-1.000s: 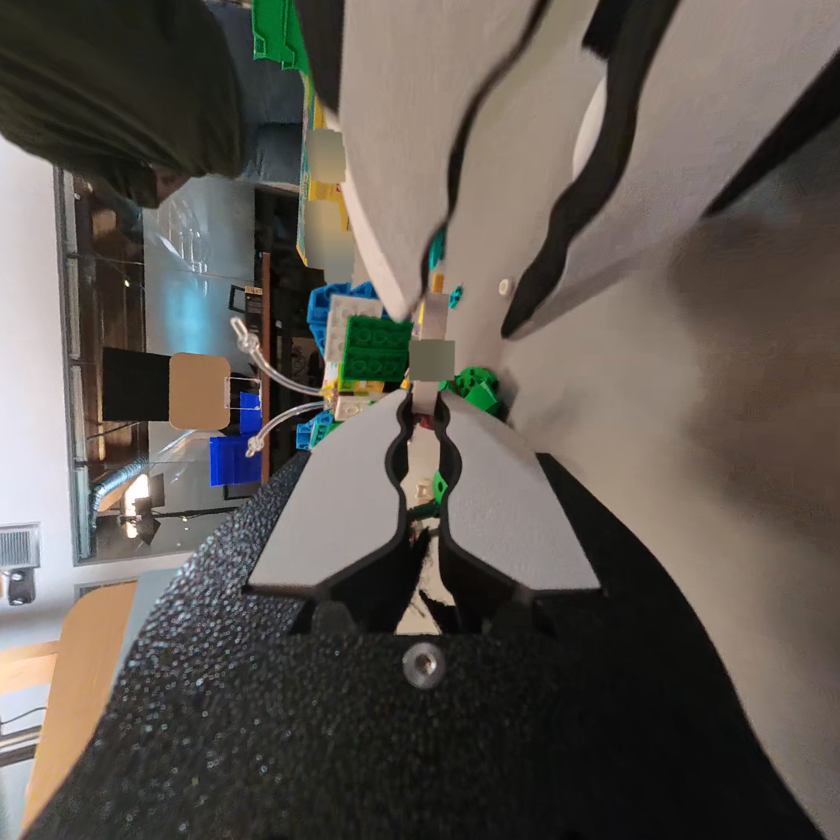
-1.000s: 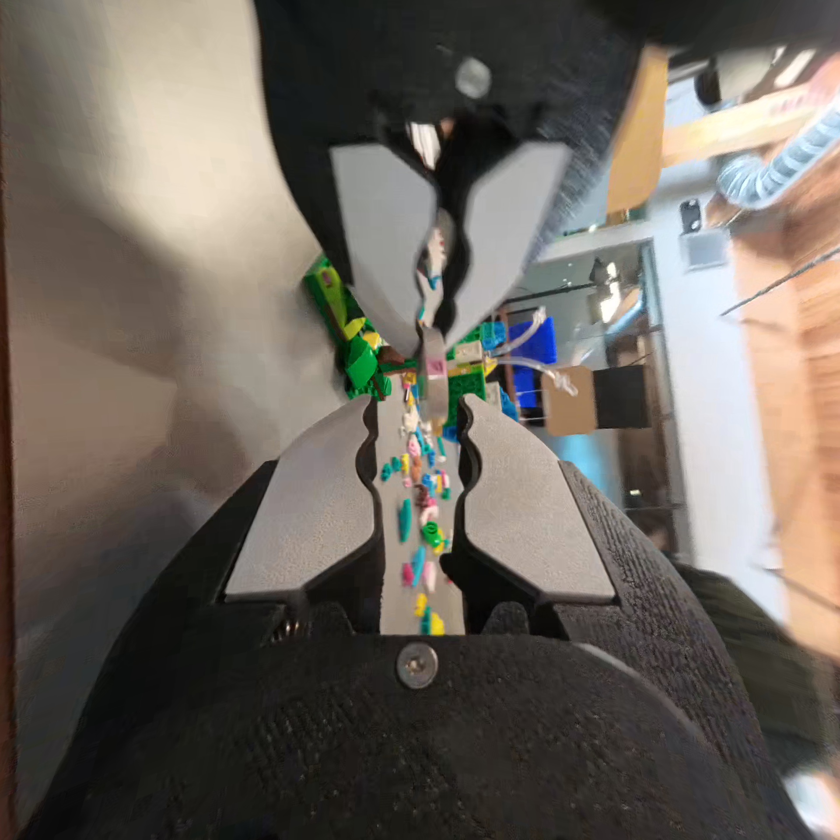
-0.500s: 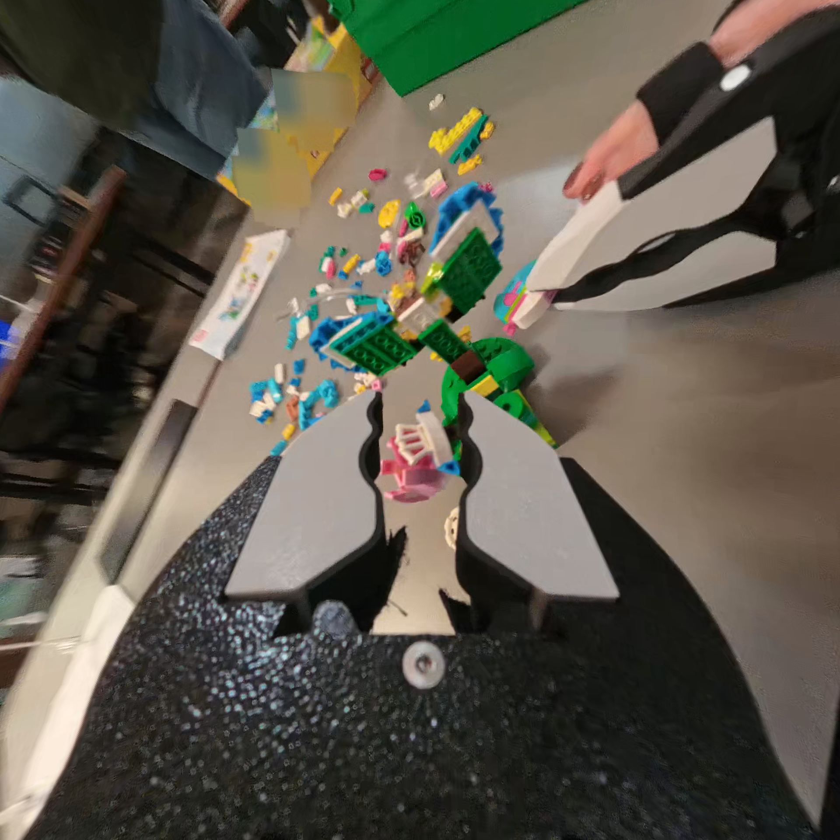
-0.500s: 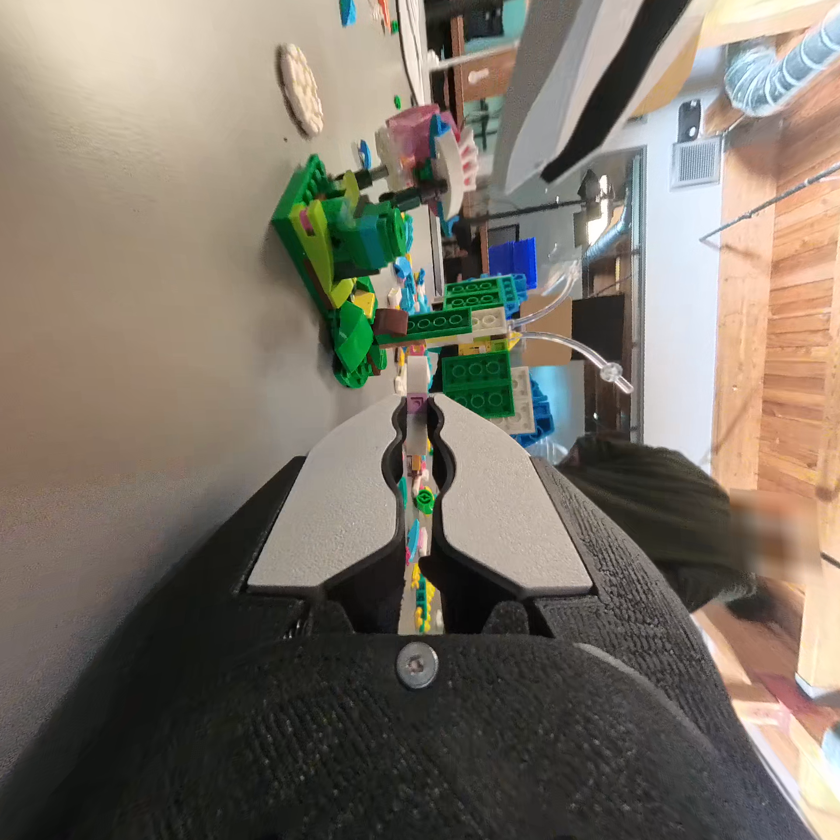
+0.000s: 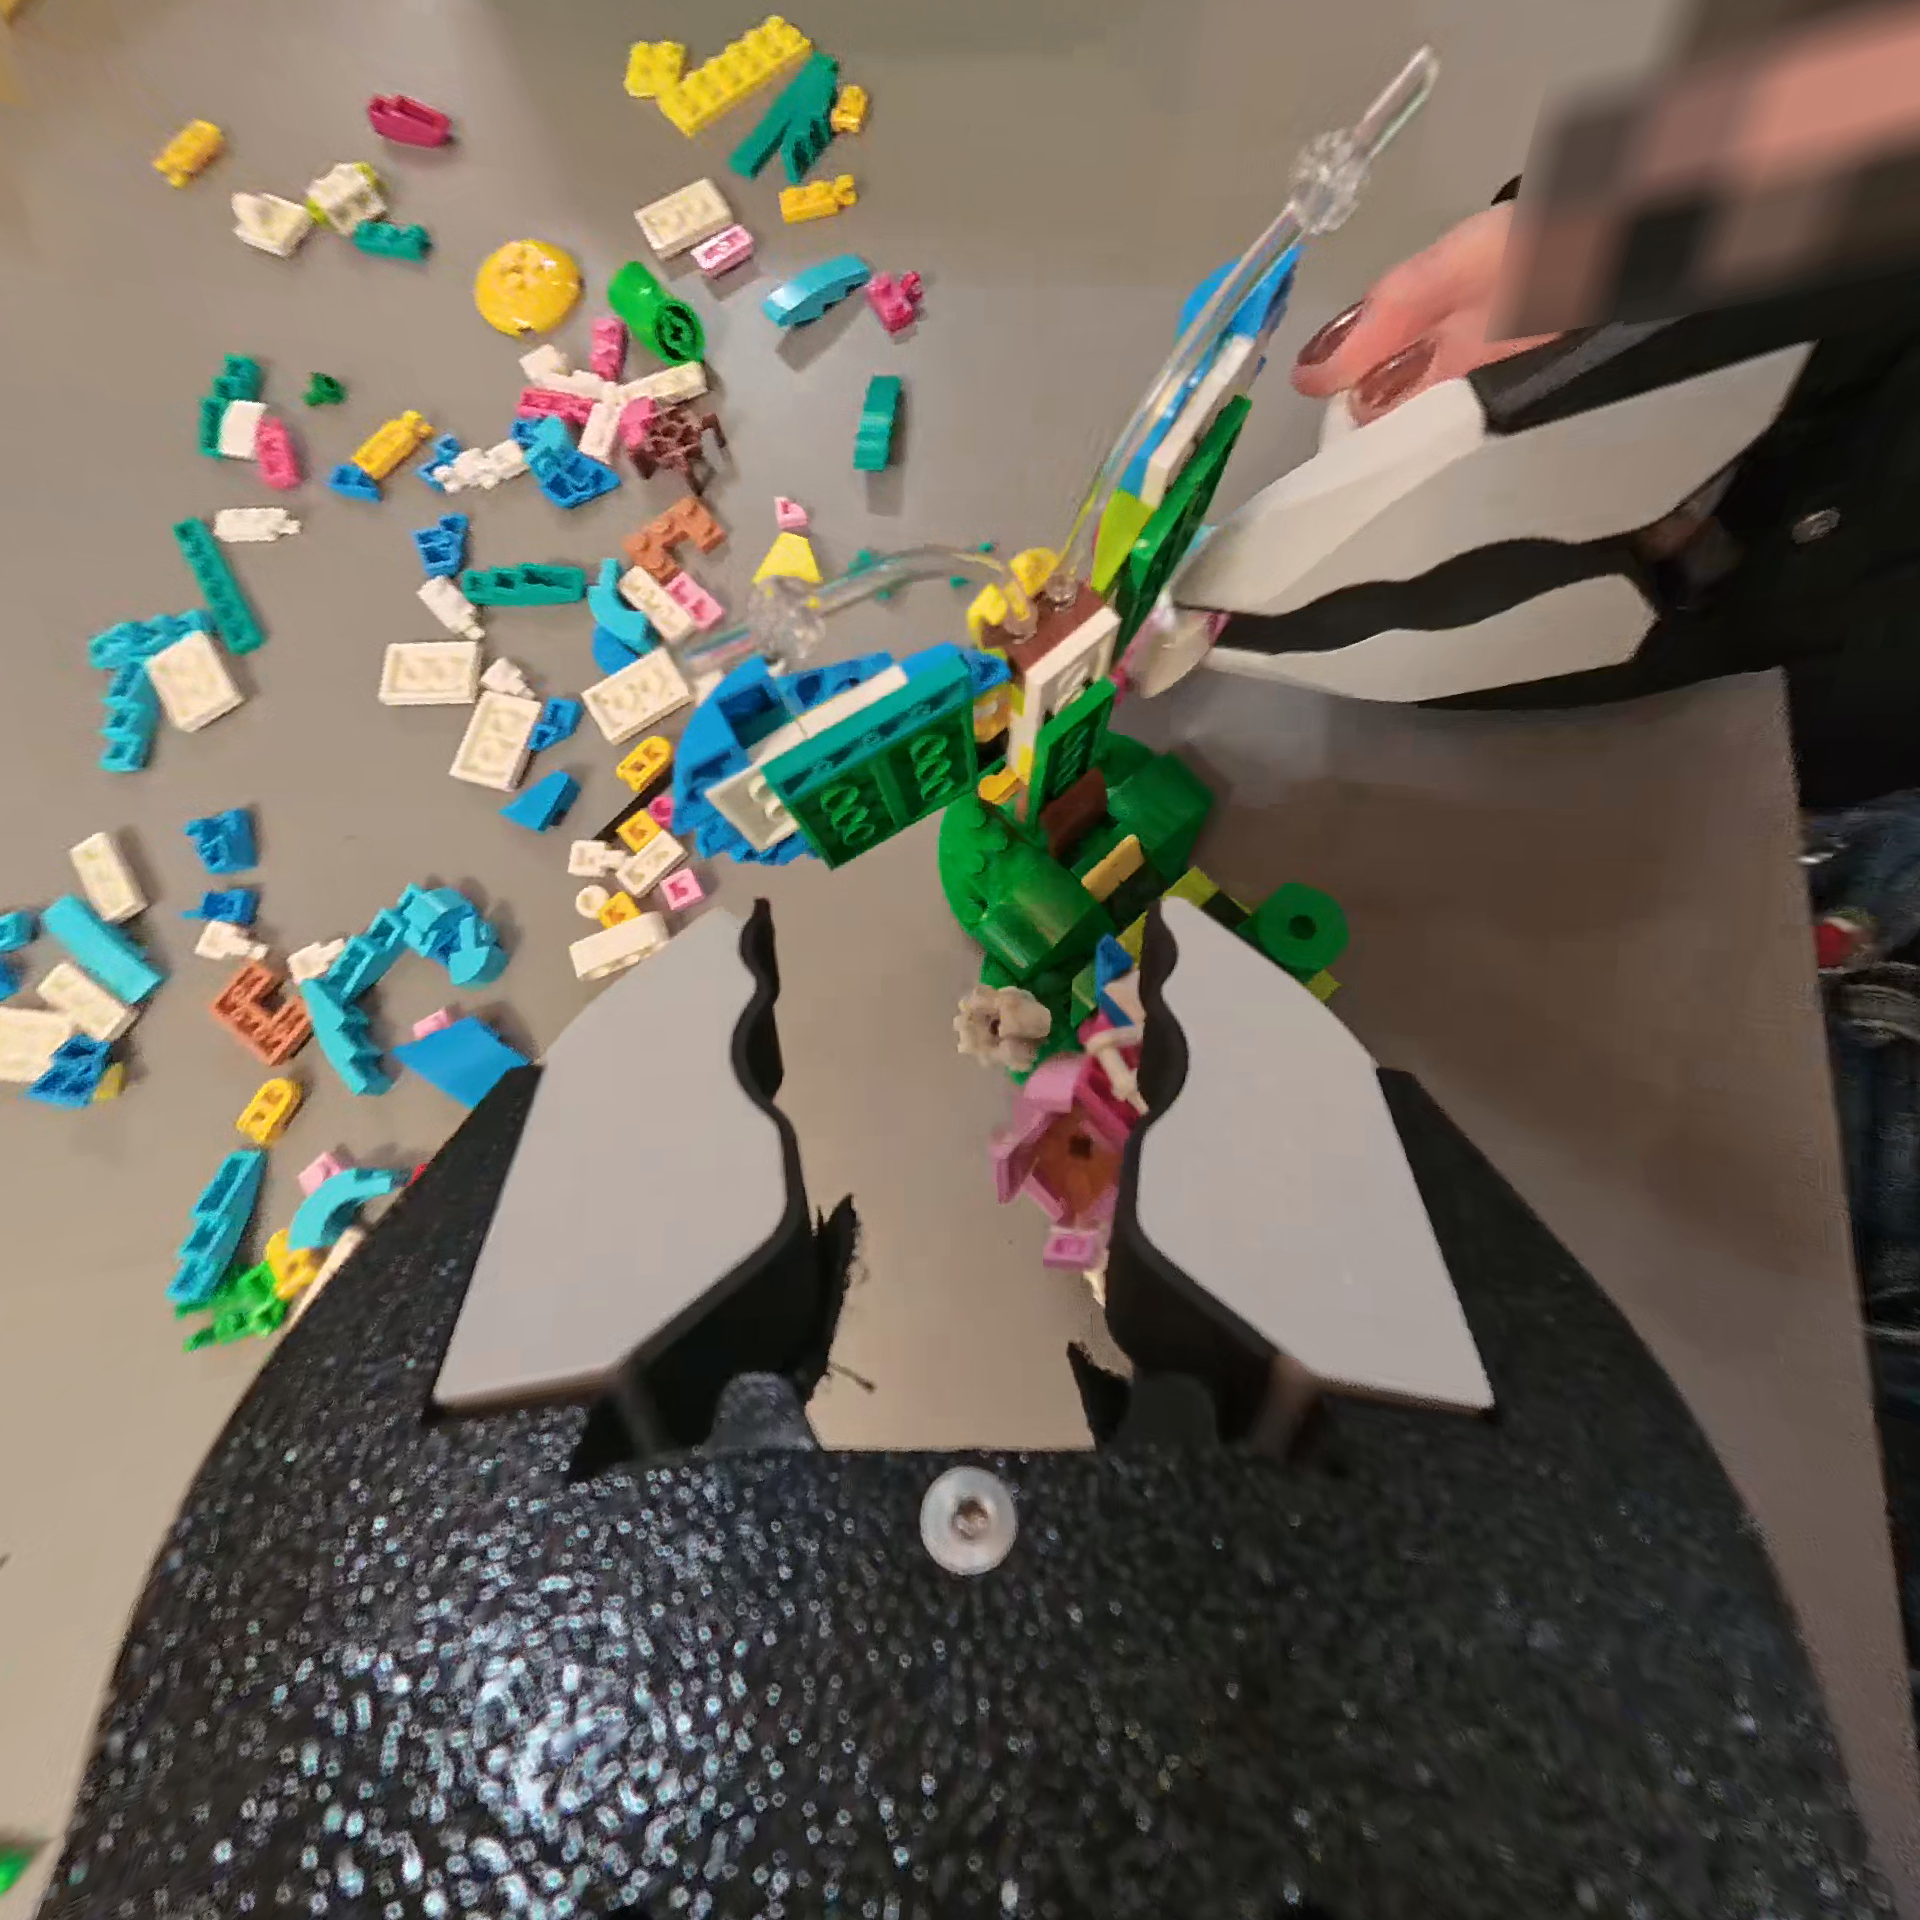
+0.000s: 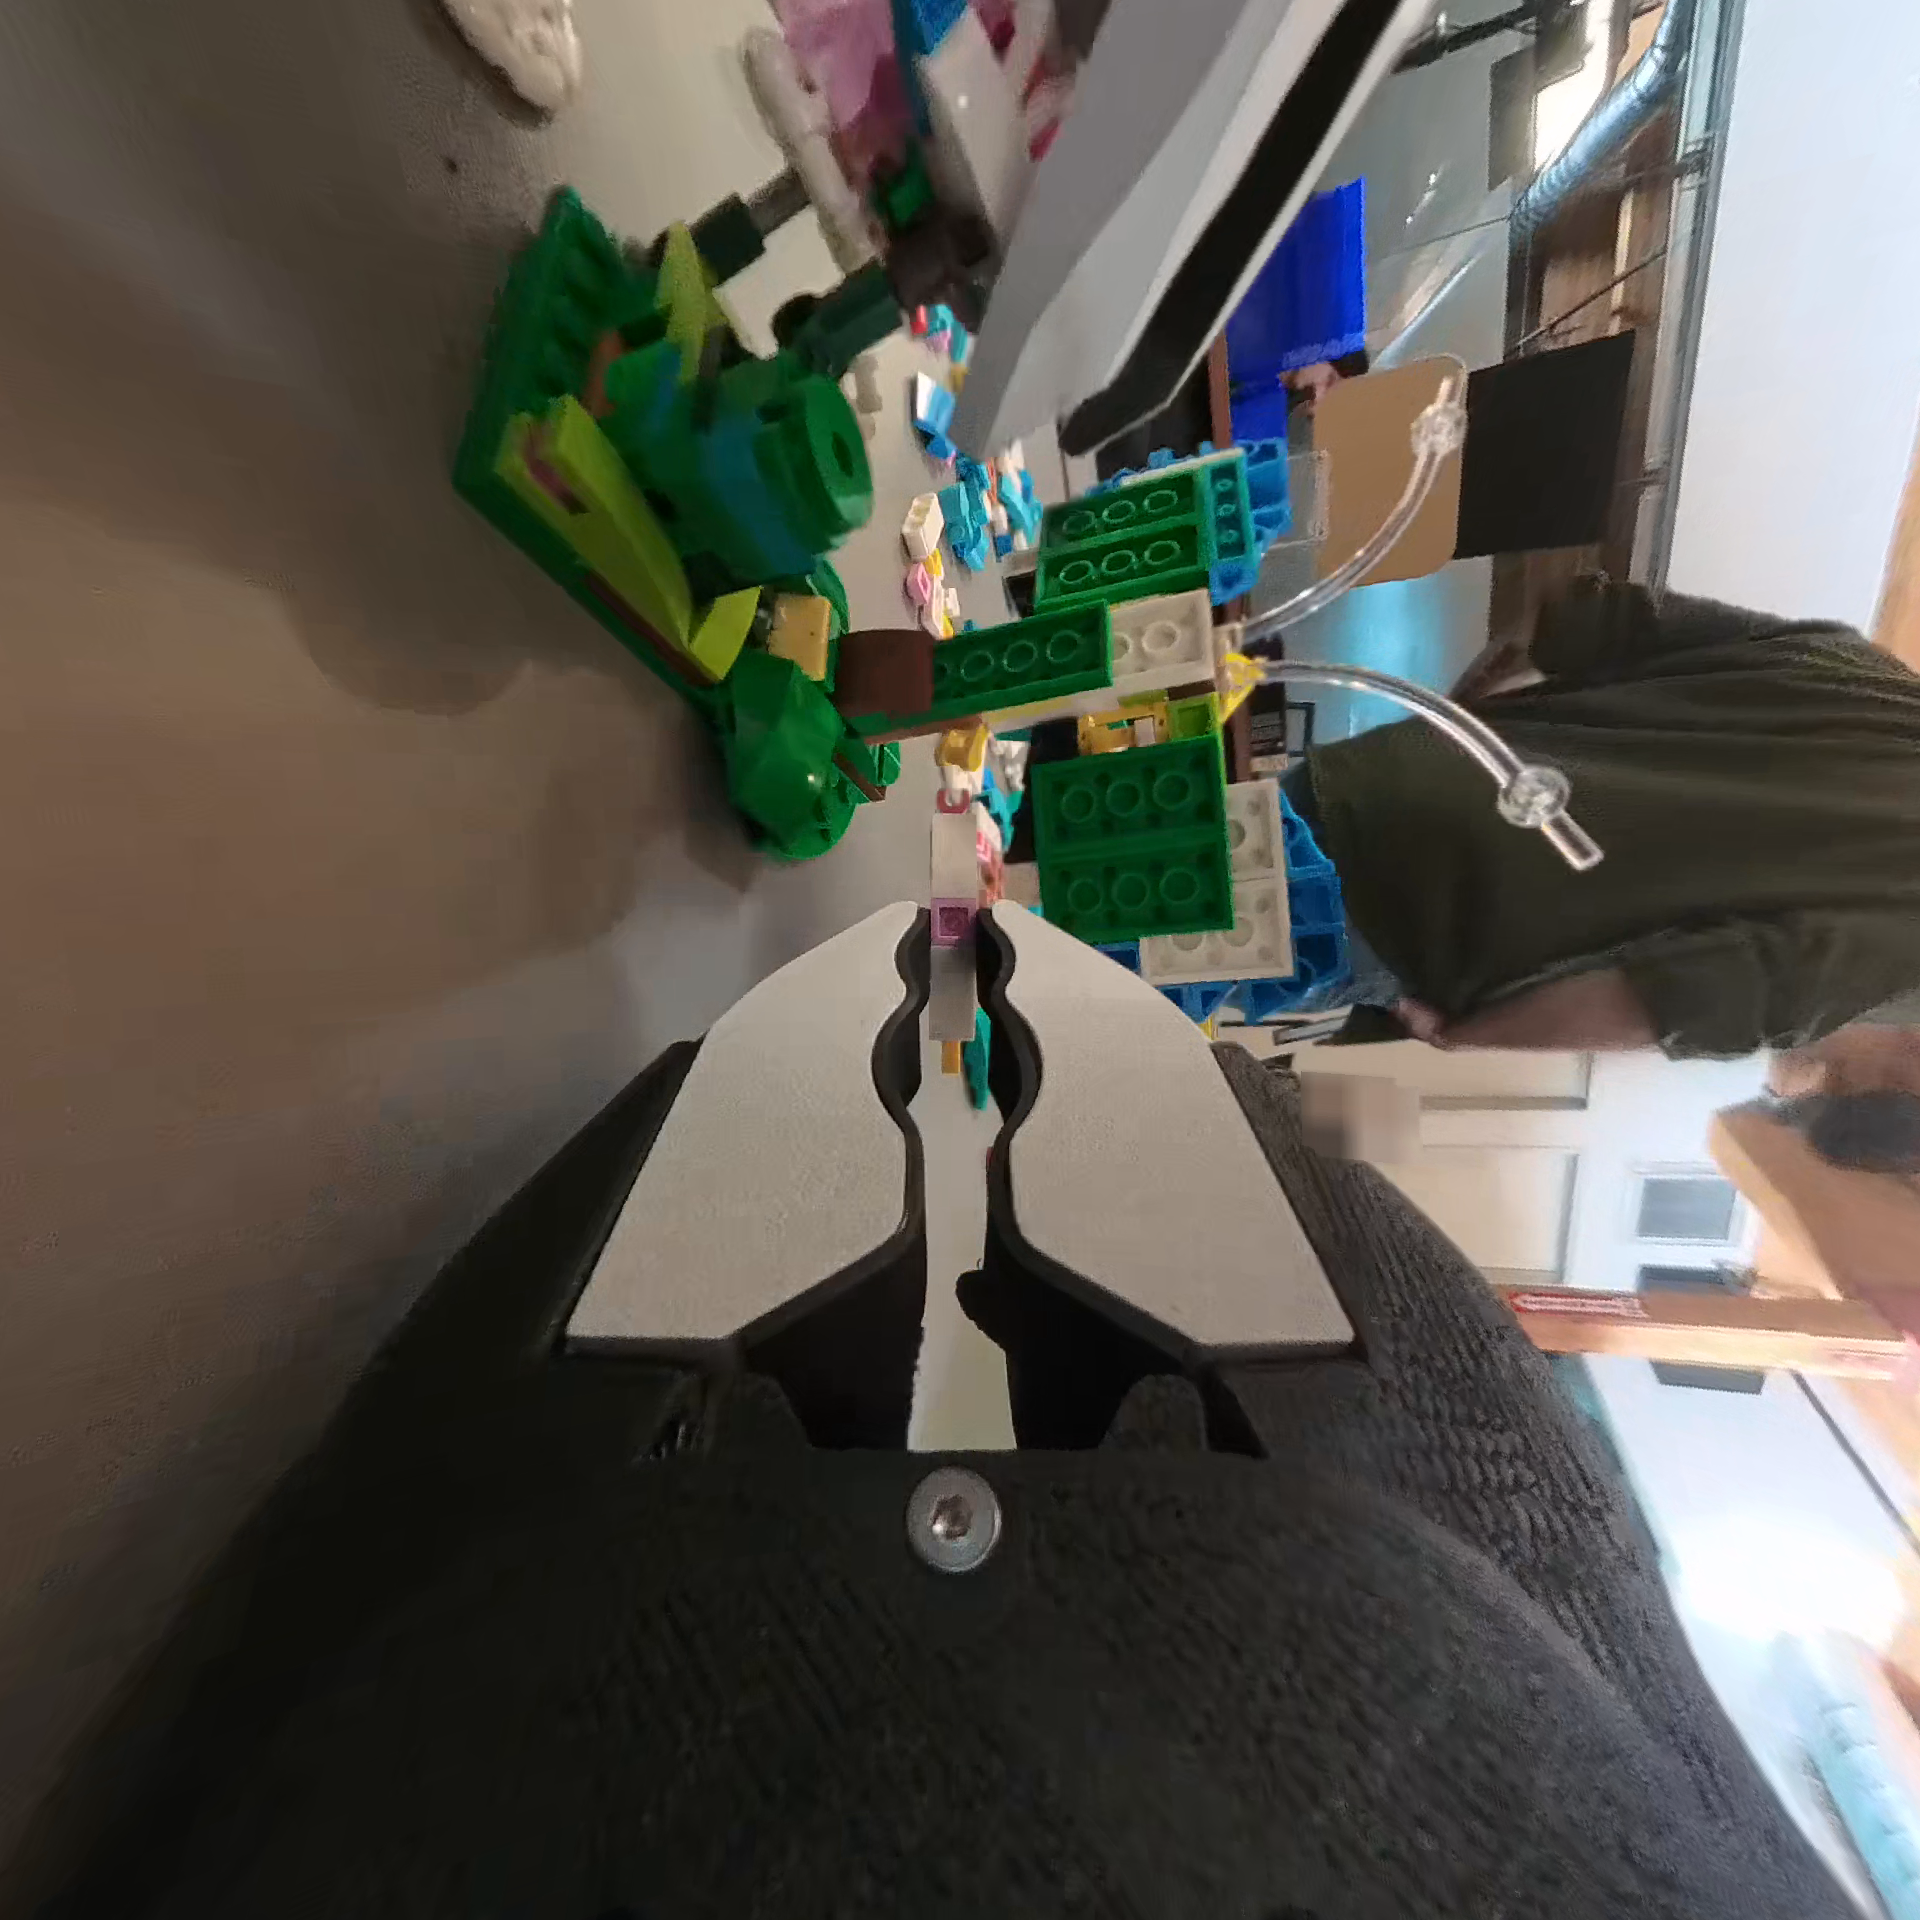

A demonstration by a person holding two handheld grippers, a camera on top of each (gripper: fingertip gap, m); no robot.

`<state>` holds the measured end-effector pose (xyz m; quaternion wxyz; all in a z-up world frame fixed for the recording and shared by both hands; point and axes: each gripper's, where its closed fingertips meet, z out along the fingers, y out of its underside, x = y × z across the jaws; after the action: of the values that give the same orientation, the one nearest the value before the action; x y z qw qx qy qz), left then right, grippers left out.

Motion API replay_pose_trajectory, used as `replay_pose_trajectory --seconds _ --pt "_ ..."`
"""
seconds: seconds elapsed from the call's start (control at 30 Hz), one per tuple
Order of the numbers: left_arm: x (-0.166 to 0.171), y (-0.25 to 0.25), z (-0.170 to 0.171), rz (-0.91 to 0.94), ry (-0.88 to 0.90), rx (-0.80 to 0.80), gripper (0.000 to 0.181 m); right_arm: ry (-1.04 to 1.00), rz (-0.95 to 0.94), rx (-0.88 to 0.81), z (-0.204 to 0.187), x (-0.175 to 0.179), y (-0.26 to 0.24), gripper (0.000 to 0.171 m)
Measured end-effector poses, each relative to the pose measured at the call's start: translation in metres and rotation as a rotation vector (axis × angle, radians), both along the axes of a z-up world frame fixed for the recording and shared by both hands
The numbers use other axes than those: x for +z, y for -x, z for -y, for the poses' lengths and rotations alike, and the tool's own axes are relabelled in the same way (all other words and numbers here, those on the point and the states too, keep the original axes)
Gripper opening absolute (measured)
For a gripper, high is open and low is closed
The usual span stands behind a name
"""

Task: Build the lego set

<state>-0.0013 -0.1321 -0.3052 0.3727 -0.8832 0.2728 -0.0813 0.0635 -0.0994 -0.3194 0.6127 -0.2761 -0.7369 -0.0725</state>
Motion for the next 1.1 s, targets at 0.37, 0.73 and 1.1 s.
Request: replay_pose_trajectory --seconds 0.37,0.73,1.1 --pt "-0.003 -0.007 0.000 0.260 0.104 -0.185 0.058 -0.203 -0.032 0.009 0.005 0.005 -0.003 0.006" --pt "-0.003 0.001 -0.008 0.425 0.174 -0.242 0.043 0.020 -0.014 -0.006 -0.001 -0.003 -0.002 0.007" --pt "0.001 0.007 -0.016 0.419 0.157 -0.278 0.039 0.741 0.124 0.123 0.001 -0.013 -0.014 0.006"
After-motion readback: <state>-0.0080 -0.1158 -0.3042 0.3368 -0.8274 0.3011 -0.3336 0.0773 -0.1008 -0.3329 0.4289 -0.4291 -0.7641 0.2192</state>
